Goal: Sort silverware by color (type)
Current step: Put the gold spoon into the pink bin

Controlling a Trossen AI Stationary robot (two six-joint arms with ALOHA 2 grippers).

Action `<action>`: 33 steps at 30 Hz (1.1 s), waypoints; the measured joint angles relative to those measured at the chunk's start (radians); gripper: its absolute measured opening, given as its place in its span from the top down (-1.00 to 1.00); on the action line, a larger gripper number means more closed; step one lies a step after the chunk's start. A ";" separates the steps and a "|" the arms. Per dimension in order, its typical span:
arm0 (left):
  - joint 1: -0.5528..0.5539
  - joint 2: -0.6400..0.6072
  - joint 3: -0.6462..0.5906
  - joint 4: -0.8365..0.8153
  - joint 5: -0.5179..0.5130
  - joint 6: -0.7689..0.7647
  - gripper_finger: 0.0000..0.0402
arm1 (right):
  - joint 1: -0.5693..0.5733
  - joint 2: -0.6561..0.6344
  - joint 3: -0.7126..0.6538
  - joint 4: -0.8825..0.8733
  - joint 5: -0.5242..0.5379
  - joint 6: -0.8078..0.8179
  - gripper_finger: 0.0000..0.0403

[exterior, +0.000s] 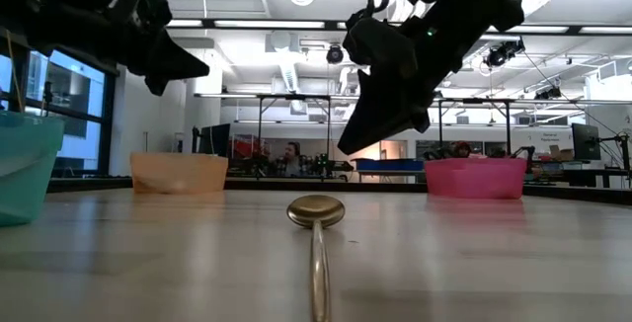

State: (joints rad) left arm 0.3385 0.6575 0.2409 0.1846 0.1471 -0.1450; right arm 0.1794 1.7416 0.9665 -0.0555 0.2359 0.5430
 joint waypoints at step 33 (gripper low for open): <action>-0.035 -0.252 0.000 0.066 0.129 0.044 1.00 | 0.143 0.015 0.465 -0.667 -0.127 0.859 0.68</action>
State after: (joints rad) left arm 0.3035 0.4055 0.2413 0.2510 0.2757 -0.1015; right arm 0.3224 1.7567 1.4315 -0.7222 0.1089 1.4023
